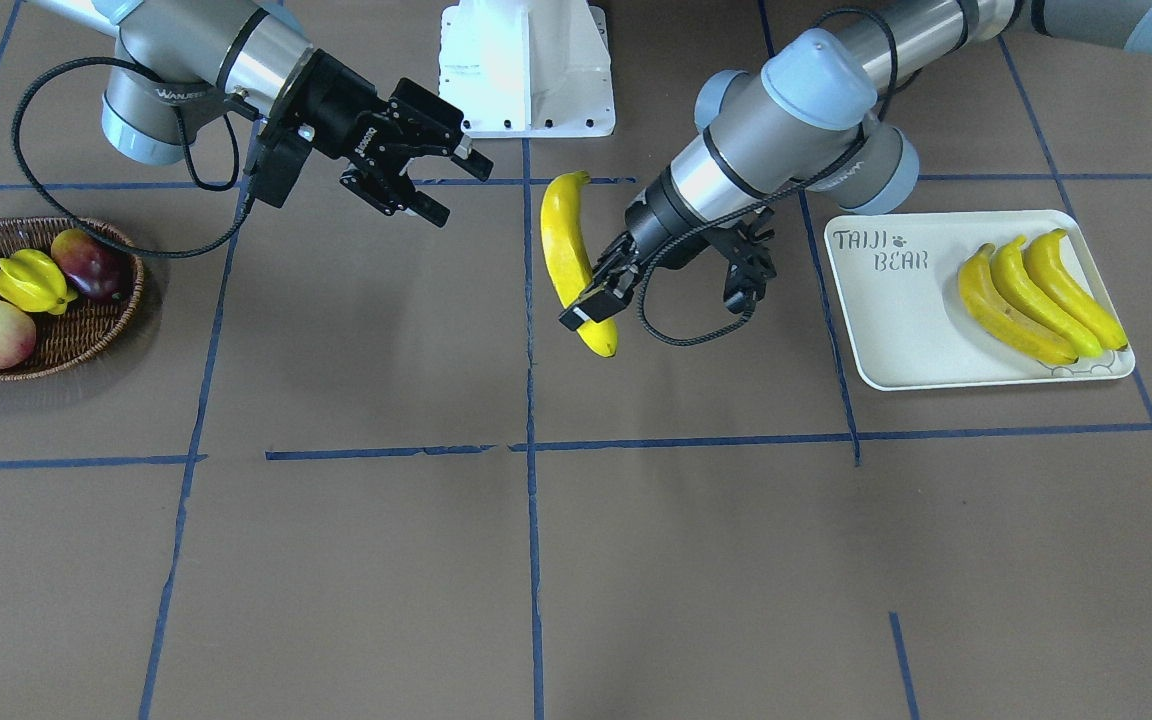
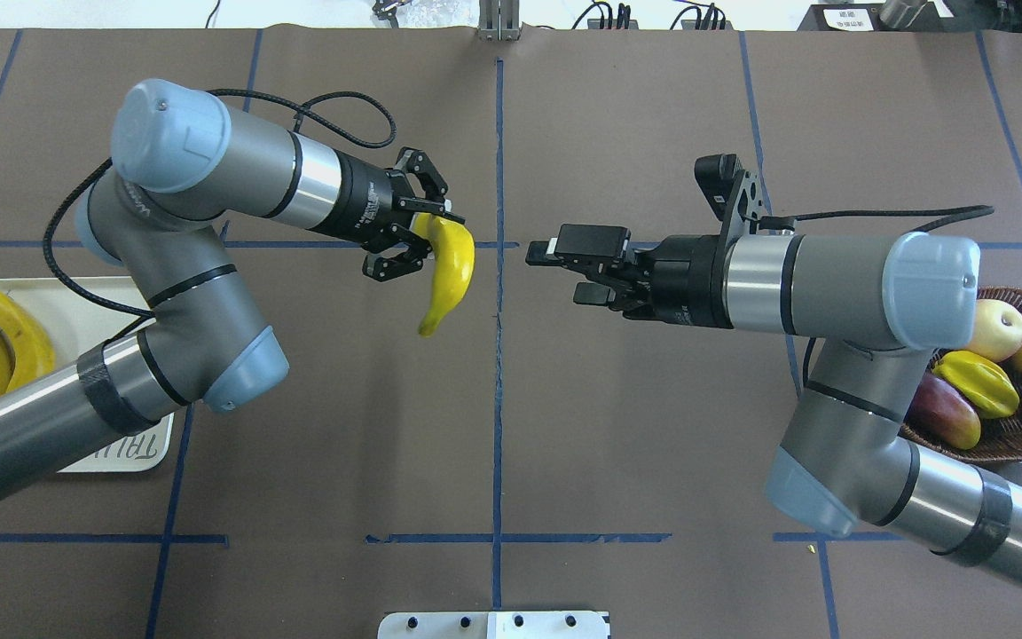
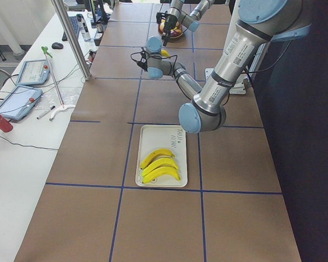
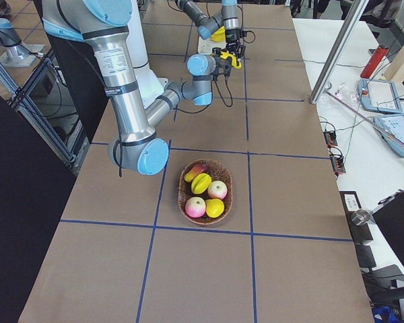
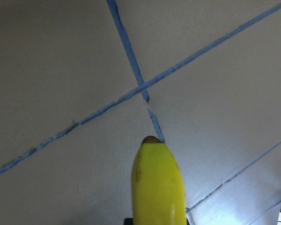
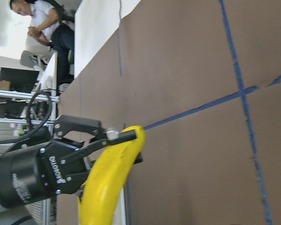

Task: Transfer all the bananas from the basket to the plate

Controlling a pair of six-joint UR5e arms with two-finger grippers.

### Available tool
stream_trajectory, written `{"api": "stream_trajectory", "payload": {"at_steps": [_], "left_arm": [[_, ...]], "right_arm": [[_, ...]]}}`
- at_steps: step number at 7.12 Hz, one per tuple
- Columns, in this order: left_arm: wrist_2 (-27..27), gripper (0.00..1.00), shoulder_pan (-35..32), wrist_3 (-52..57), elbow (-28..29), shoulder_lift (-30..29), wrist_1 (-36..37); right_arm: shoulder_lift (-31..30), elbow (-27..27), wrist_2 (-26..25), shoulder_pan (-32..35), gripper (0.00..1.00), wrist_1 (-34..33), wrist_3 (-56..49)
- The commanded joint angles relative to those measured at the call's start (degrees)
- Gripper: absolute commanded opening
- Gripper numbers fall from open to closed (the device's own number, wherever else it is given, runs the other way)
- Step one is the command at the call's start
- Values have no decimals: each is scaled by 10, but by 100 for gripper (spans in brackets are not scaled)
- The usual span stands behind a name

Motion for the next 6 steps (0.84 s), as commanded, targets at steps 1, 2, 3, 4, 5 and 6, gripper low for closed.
{"api": "stream_trajectory", "payload": {"at_steps": [1, 2, 3, 4, 5, 6], "left_arm": [[-66, 0, -74, 56, 2, 67, 7], [-65, 0, -92, 134, 1, 90, 40], [-64, 0, -110, 233, -2, 99, 113], [-58, 0, -123, 306, -4, 112, 166], [-45, 0, -136, 337, -5, 135, 176], [-37, 0, -136, 357, -11, 166, 181]], "right_arm": [[2, 3, 86, 61, 100, -147, -68], [2, 6, 105, 80, 100, -224, -113], [0, 10, 105, 92, 100, -304, -167], [1, 9, 105, 104, 100, -386, -248], [1, 13, 107, 127, 100, -461, -332], [0, 15, 109, 152, 100, -531, -420]]}}
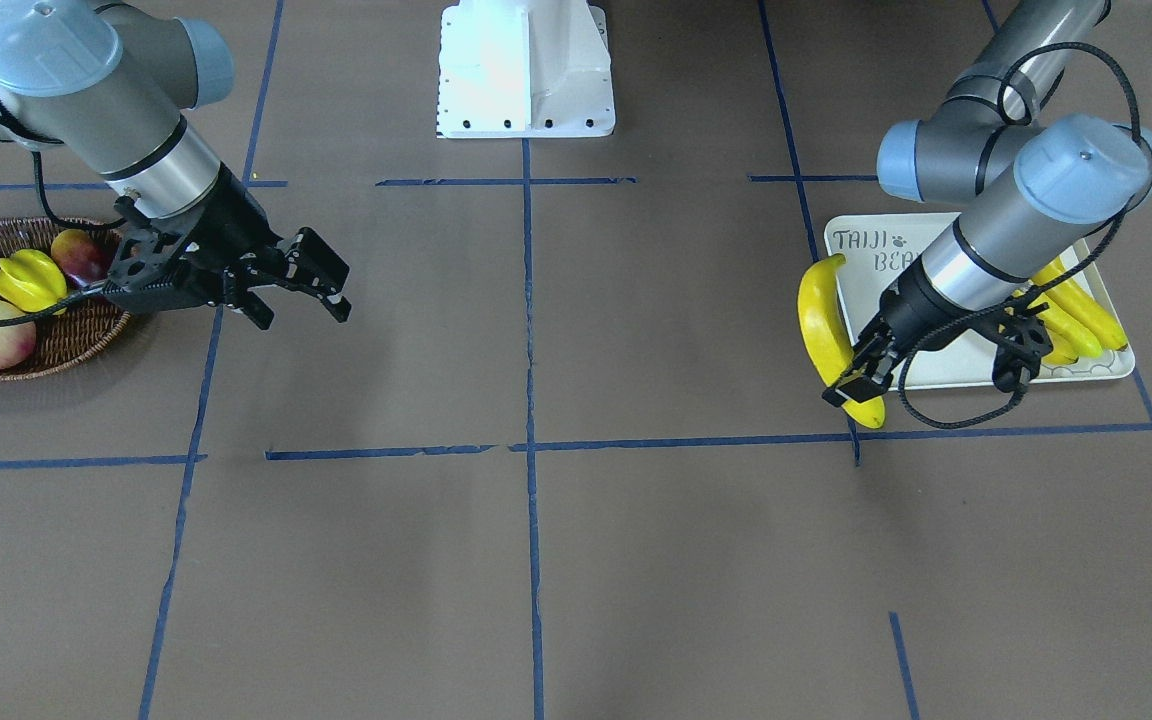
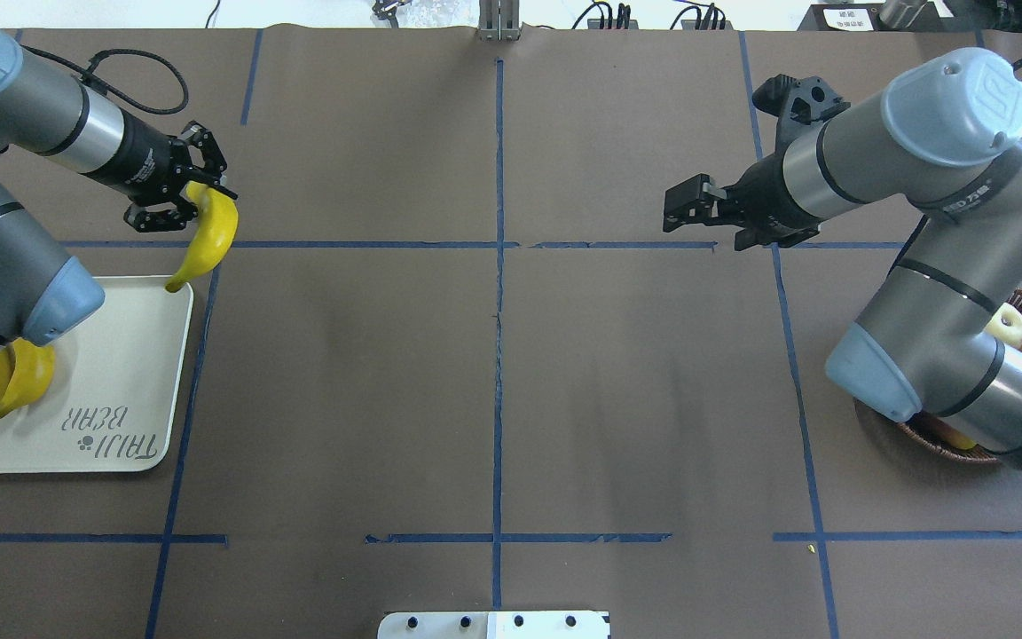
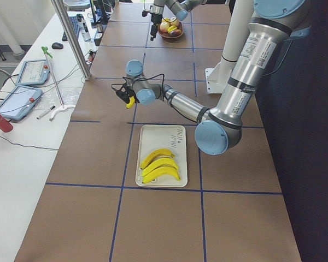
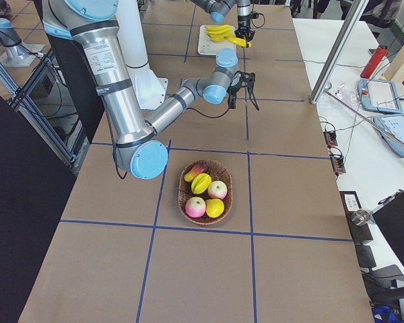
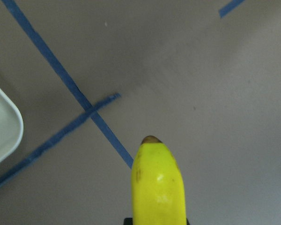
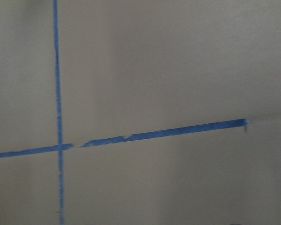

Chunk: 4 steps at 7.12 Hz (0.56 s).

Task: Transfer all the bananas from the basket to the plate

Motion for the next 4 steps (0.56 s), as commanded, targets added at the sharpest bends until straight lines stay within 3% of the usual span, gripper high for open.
{"api": "stream_trajectory", "payload": {"at_steps": [1, 2, 4], "left_arm": [[26, 0, -7, 82, -10, 64, 15], [65, 0, -9, 129, -16, 108, 15], [114, 0, -2, 185, -16, 153, 23]], "right_arm": [[-3, 3, 6, 52, 100, -137, -189], [-15, 2, 17, 79, 100, -152, -248], [-24, 2, 48, 103, 100, -152, -268]]}}
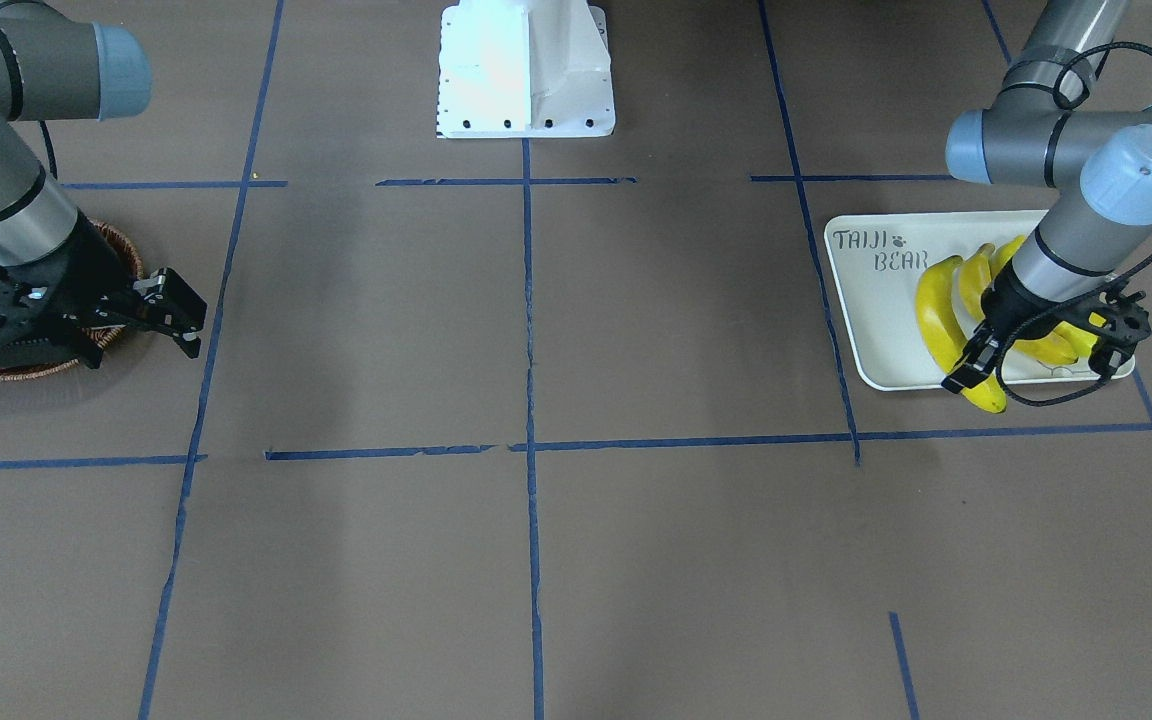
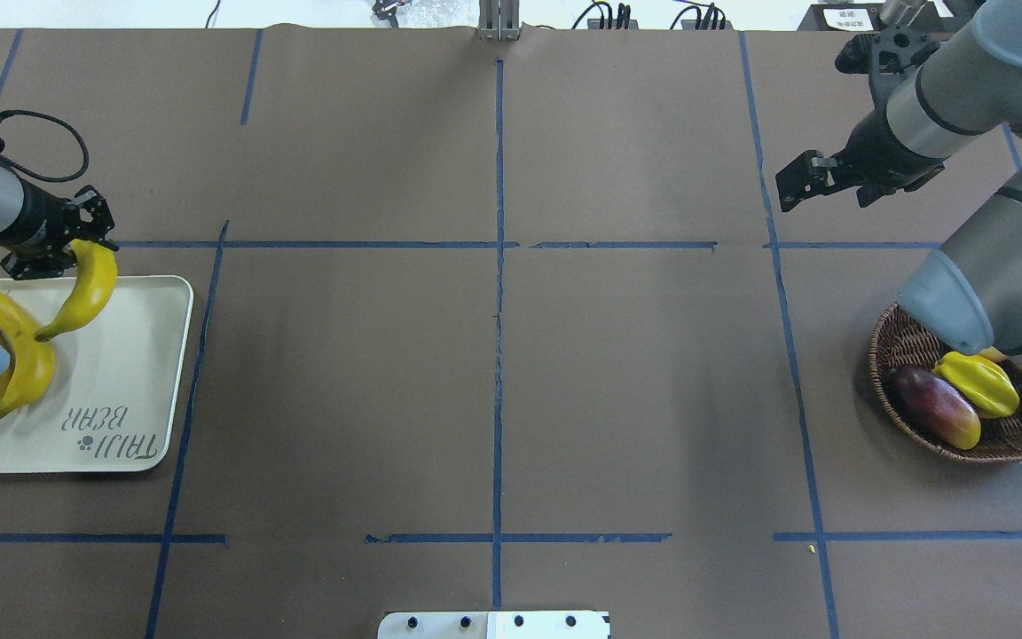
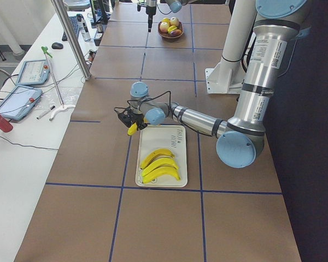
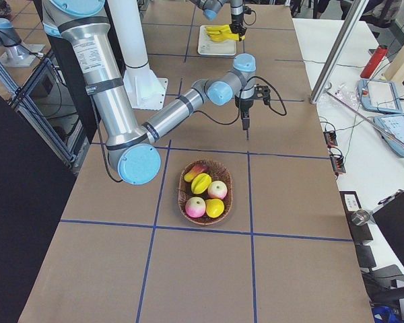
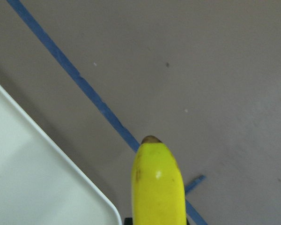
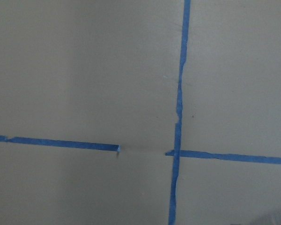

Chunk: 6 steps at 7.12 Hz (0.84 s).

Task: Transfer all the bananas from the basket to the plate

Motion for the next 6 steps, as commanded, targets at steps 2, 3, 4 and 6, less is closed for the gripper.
{"api": "stream_trajectory", "payload": {"at_steps": [2, 3, 4, 6], "left_arm": [[104, 0, 7, 29, -31, 23, 119], [108, 0, 8, 25, -49, 22, 152], [107, 2, 10, -10, -47, 22, 150], [107, 2, 50, -74, -41, 21, 141]], "right_arm": [[-6, 1, 17, 15, 100, -4, -18], [-7, 1, 17, 15, 100, -3, -18], [-7, 0, 17, 15, 100, -2, -18], [-7, -3, 16, 15, 100, -1, -18]]}}
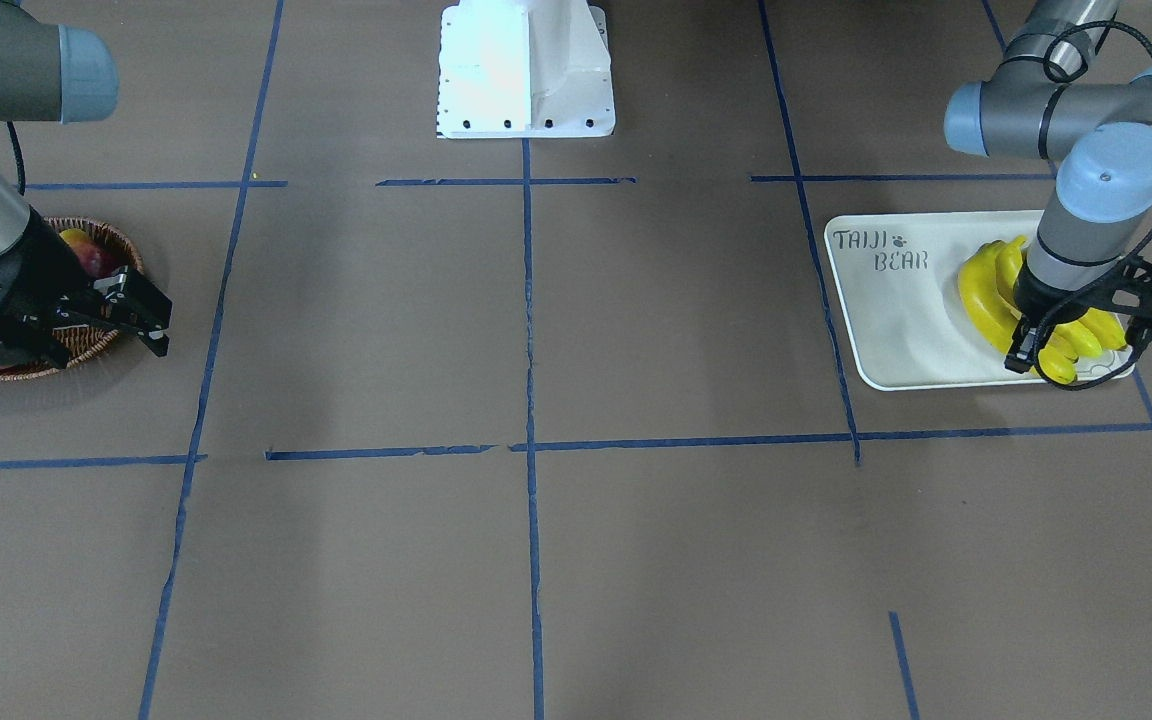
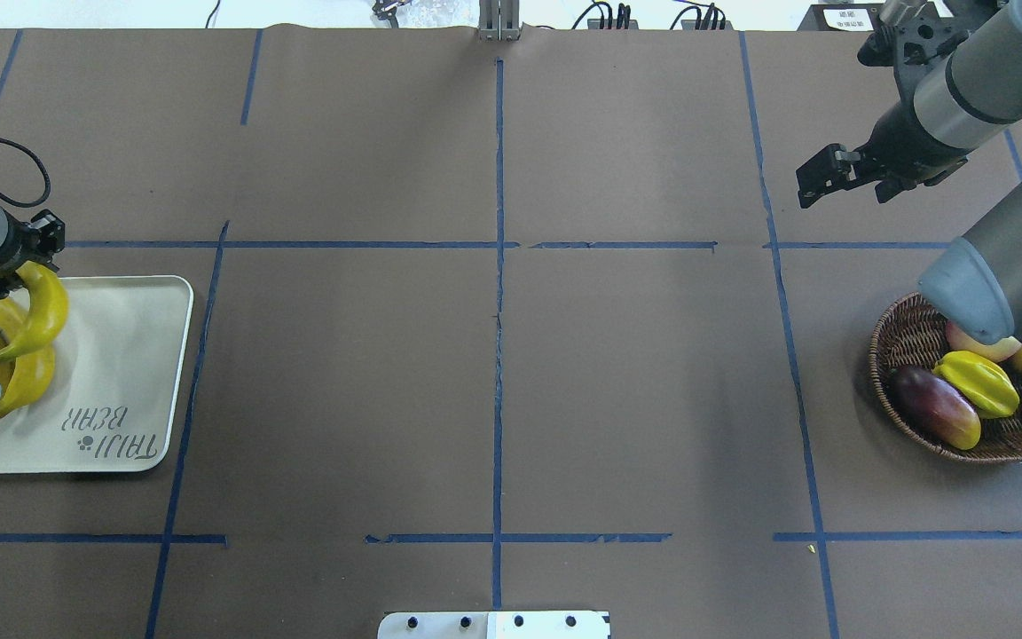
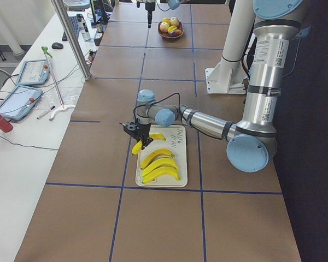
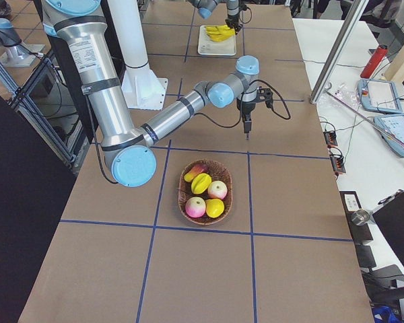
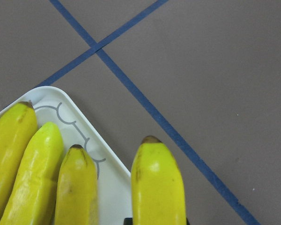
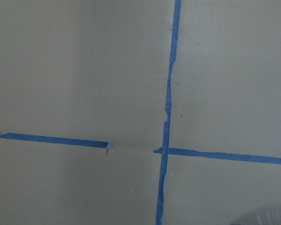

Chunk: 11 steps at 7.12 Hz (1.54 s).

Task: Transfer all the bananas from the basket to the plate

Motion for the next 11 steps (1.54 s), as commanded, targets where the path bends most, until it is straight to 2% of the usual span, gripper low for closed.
{"api": "stream_trajectory", "payload": {"at_steps": [1, 2, 3, 5, 6, 9, 10, 11], "left_arm": [[0, 4, 20, -32, 7, 2, -15], [1, 10, 19, -30, 7, 6, -16], [2, 49, 20, -24, 8, 7, -16], [1, 58, 16, 12, 9, 9, -16], [2, 98, 15, 24, 8, 10, -16], [-27, 100, -6, 148, -14, 10, -9], [-72, 100, -37, 225, -15, 13, -9], [-110, 100, -78, 327, -17, 30, -9]], "right_arm": [[-1, -3, -1, 1, 100, 1, 0], [0, -3, -1, 1, 100, 2, 0], [0, -3, -1, 1, 100, 2, 0], [-1, -3, -1, 2, 100, 2, 0], [0, -3, -1, 3, 100, 2, 0], [-4, -3, 0, 20, 100, -4, -4], [-20, -2, 4, 39, 100, -4, -33], [-46, -4, 38, 76, 100, -5, -98]]}}
